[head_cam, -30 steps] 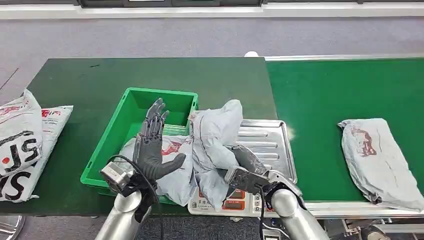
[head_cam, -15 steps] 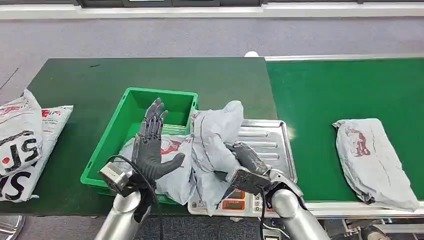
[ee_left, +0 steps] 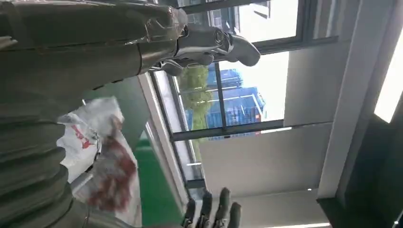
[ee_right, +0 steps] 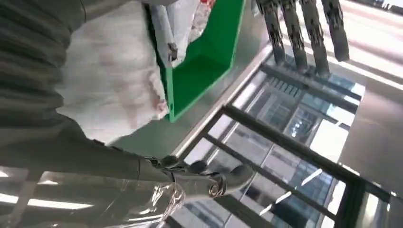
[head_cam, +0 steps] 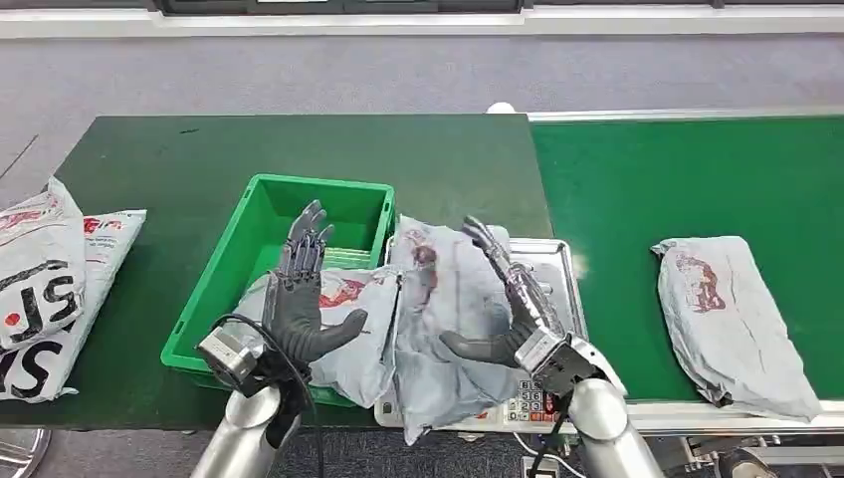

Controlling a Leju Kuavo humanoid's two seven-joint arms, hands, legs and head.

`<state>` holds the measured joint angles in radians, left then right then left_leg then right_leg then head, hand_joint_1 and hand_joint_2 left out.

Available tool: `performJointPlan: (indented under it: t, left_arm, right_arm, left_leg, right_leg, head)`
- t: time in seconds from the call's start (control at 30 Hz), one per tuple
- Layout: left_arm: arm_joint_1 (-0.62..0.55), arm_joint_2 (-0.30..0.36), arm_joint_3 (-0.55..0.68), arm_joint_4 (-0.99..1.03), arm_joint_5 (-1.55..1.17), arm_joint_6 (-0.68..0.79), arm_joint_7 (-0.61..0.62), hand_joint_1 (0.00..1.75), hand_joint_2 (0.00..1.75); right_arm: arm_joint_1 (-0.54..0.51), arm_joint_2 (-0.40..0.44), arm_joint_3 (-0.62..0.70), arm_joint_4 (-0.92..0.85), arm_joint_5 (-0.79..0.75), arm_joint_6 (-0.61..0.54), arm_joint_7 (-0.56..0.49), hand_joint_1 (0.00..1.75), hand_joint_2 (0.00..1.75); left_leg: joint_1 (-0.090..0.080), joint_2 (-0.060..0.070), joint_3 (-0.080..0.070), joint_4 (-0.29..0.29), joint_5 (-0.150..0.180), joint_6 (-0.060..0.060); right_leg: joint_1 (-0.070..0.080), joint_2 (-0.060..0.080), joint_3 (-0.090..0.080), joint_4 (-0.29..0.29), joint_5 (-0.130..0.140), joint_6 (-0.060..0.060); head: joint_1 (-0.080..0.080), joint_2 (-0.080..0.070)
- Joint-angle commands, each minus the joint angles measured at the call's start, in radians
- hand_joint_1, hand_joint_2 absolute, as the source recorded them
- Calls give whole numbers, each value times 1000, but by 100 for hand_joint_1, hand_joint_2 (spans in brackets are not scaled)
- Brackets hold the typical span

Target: Moved the parcel from conveyor to table for the left to box.

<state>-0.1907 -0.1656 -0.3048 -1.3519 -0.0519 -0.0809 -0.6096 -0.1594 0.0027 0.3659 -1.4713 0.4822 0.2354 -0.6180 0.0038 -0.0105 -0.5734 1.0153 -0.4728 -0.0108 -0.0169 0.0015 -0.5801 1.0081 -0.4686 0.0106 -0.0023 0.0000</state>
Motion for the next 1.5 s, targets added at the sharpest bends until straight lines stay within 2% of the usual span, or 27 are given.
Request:
performJointPlan:
  t: [0.03, 0.17, 0.33, 0.4, 0.47, 0.53, 0.63, 0.67, 0.73, 0.77, 0.87, 0.93, 0.97, 1.13, 1.2, 1.3, 1.37, 1.5]
  left_arm:
    - [-16, 6, 38, 46, -17, 39, -2, 0, 175]
    - [-30, 12, 99, 40, 33, 74, 23, 0, 175]
    - [-53, 17, 93, 38, 35, 75, 26, 0, 175]
    - [-104, 26, 10, 96, -64, 76, 39, 0, 175]
    - [-151, 5, -52, 164, -130, 66, 44, 0, 175]
    - [-155, -2, -55, 172, -134, 72, 44, 0, 175]
    - [-159, 1, -57, 186, -135, 78, 39, 0, 175]
    - [-174, 16, -99, 196, -173, 45, 37, 0, 175]
    - [-178, 2, -108, 205, -179, 45, 39, 0, 175]
    - [-206, 13, -165, 239, -247, 18, 67, 0, 175]
    - [-222, -28, -175, 287, -272, 37, 69, 0, 175]
    - [-222, -28, -175, 287, -272, 37, 69, 0, 175]
    - [-243, -26, -203, 321, -295, 6, 72, 0, 175]
    - [-363, -118, -332, 555, -415, -48, 86, 0, 175]
    - [-399, -149, -395, 647, -496, -17, 134, 0, 175]
    - [-437, -182, -442, 784, -532, -56, 216, 0, 175]
    - [-455, -184, -514, 849, -546, -7, 317, 0, 175]
    - [-470, -184, -650, 893, -443, -70, 404, 0, 175]
  right_arm:
    - [14, 22, -96, 0, -44, 21, 26, 0, 175]
    - [17, 45, -171, -33, -109, -10, 21, 0, 175]
    - [24, 94, -255, -91, -161, -97, 4, 0, 175]
    - [27, 123, -293, -124, -210, -142, -22, 0, 175]
    - [28, 122, -301, -137, -230, -158, -29, 0, 175]
    - [28, 122, -301, -137, -230, -158, -29, 0, 175]
    - [28, 123, -300, -130, -233, -161, -30, 0, 175]
    - [30, 132, -308, -132, -236, -187, -48, 0, 175]
    - [30, 129, -306, -134, -236, -187, -49, 0, 175]
    - [32, 142, -319, -140, -250, -209, -68, 0, 175]
    - [35, 136, -315, -149, -252, -213, -69, 0, 175]
    - [35, 136, -315, -149, -252, -213, -69, 0, 175]
    - [36, 144, -321, -153, -262, -225, -77, 0, 175]
    - [13, 140, -311, -166, -265, -252, -62, 0, 175]
    - [22, 140, -316, -168, -273, -259, -59, 0, 175]
    - [48, 147, -324, -182, -274, -262, -59, 0, 175]
    - [66, 157, -337, -194, -268, -264, -58, 0, 175]
    - [77, 177, -346, -202, -242, -253, -50, 0, 175]
  left_leg:
    - [1, 1, 2, -2, 1, 0]
    - [1, 1, 1, -2, 1, 0]
    - [0, 0, 0, 0, 1, 0]
    - [0, -1, -1, 0, 1, 0]
    - [1, -3, -1, 0, 2, 0]
    - [1, -5, -1, 0, 2, 0]
    - [0, -1, 1, -1, 1, 0]
    - [1, 0, 1, -2, 1, 0]
    - [0, 1, 1, 0, 1, 0]
    - [0, 0, 1, -1, 1, 0]
    - [0, 0, 0, 0, 1, 0]
    - [0, 1, 1, 0, 1, 0]
    - [0, 2, 2, -1, 1, 0]
    - [0, -2, 0, 1, 1, 0]
    - [0, -1, 0, 1, 1, 0]
    - [0, -1, 1, 0, 2, 1]
    - [0, 0, 2, 0, 1, 0]
    - [-1, 1, 2, 0, 1, 0]
  right_leg:
    - [1, 0, 2, -3, 1, -1]
    - [1, 0, 1, -2, 1, -1]
    - [0, -1, -1, 0, 0, -1]
    - [0, -1, -1, 0, 0, -1]
    - [1, -4, 1, -1, 1, -1]
    - [1, -6, 1, -2, 1, -1]
    - [0, -2, 2, -2, 1, 0]
    - [1, -1, 2, -3, 2, -1]
    - [0, 0, 0, -1, 2, -1]
    - [0, -1, 0, -2, 2, -1]
    - [0, -1, 0, -1, 1, -1]
    - [0, 0, 0, -1, 2, 0]
    - [0, 0, 1, -2, 2, -1]
    - [0, -3, 0, 0, 1, 0]
    - [0, -2, 0, 0, 2, 0]
    - [0, -2, 2, -2, 2, 0]
    - [0, -1, 3, -2, 3, 1]
    - [0, -1, 1, -2, 3, 0]
  head:
    - [0, 0]
    - [0, 0]
    - [0, 0]
    - [0, 0]
    - [0, 0]
    - [0, 0]
    - [0, 0]
    - [0, 0]
    - [0, 0]
    - [0, 0]
    - [0, 0]
    - [0, 0]
    - [0, 0]
    - [0, 0]
    - [0, 0]
    - [0, 0]
    - [0, 0]
    - [0, 0]
